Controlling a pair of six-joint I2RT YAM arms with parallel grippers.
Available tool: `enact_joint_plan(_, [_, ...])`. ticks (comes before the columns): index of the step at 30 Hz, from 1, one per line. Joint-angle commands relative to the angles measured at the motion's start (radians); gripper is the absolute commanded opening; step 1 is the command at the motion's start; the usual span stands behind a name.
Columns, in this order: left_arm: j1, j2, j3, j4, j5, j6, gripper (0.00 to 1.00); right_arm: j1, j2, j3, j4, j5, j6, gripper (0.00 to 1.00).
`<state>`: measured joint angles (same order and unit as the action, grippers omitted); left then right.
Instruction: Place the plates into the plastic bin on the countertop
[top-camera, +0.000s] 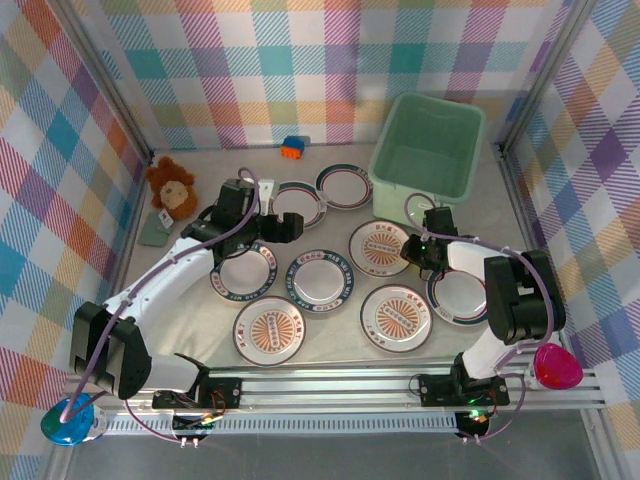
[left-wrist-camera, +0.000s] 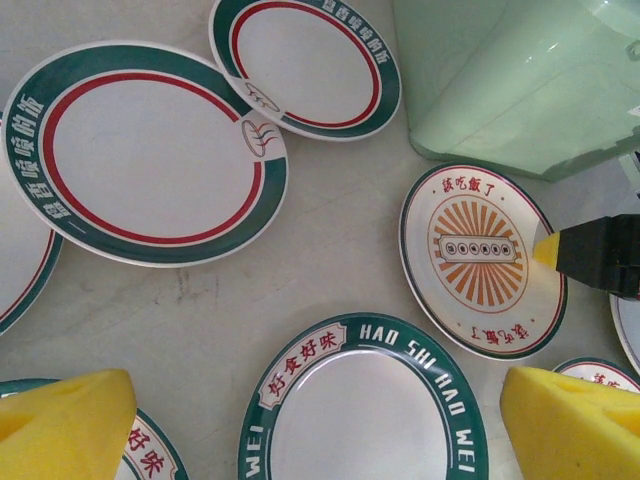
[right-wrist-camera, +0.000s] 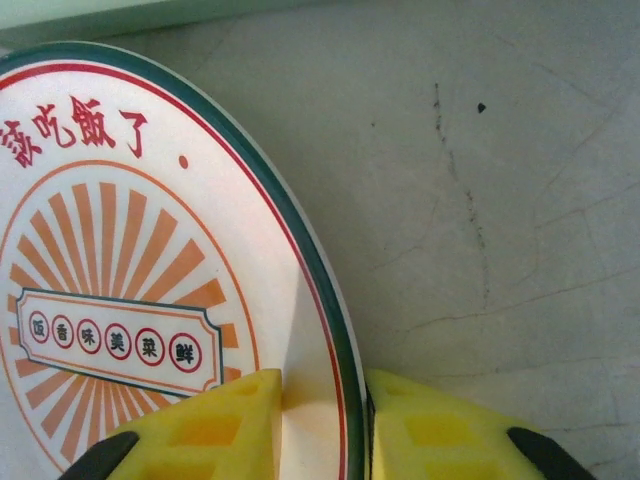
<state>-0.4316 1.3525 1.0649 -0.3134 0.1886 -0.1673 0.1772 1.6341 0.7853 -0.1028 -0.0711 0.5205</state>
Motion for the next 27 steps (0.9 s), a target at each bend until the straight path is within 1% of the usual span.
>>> enact_joint_plan(1, [-0.006, -0.036, 0.018, -0.001, -0.020, 0.008, 0.94, 0.012, -0.003, -0.025, 0.034, 0.002, 0.009, 0.20])
enact_joint_plan(6, [-0.006, -0.027, 0.027, -0.007, -0.011, 0.003, 0.94, 0.013, -0.020, -0.051, 0.053, 0.012, 0.021, 0.11])
enact_joint_plan(12, [-0.007, -0.052, 0.014, -0.003, -0.011, -0.013, 0.94, 0.016, -0.098, -0.094, 0.069, 0.035, 0.066, 0.07])
enact_joint_plan(21, [-0.012, -0.078, -0.009, -0.009, -0.011, -0.033, 0.94, 0.018, -0.216, -0.113, 0.049, 0.024, 0.116, 0.00])
enact_joint_plan(27, [-0.022, -0.076, -0.005, -0.015, -0.003, -0.044, 0.94, 0.018, -0.285, -0.116, 0.023, 0.006, 0.125, 0.00])
